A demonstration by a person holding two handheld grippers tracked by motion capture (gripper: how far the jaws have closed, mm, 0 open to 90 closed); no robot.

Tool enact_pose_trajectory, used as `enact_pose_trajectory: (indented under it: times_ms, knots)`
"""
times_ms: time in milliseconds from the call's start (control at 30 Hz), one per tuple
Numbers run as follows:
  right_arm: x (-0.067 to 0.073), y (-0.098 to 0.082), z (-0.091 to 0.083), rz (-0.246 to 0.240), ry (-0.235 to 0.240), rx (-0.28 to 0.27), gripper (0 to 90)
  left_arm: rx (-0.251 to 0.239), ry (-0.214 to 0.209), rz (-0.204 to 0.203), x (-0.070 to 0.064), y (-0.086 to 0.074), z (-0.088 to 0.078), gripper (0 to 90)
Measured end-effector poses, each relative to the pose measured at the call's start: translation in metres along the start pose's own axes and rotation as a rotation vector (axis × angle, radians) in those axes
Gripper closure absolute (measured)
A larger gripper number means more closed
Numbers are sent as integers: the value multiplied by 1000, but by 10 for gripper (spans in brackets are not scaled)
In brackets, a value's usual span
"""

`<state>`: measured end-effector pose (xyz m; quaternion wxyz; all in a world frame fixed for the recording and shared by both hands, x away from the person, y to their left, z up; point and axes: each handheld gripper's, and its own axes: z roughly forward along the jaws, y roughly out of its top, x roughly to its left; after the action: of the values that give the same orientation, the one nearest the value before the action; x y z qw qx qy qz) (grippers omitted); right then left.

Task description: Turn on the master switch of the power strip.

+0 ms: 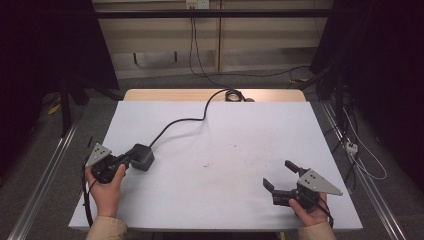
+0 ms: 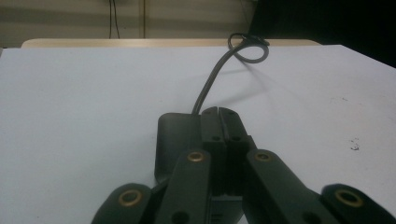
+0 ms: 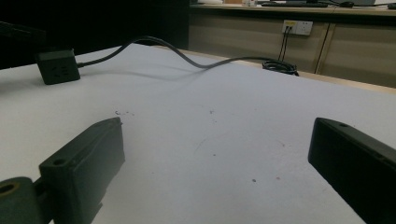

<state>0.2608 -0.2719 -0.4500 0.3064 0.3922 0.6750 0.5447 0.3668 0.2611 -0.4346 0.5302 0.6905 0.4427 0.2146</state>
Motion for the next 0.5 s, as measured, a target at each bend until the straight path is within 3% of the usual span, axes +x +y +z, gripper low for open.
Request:
enact_pose_trajectory:
  times_ms: [400,500]
  knots:
    - [0,0,0,2,1,-2,33,-18,-34,7,-6,5,-2,770]
    - [0,0,0,2,1,-1,33,-19,-26,-2,-7,6,-1,691]
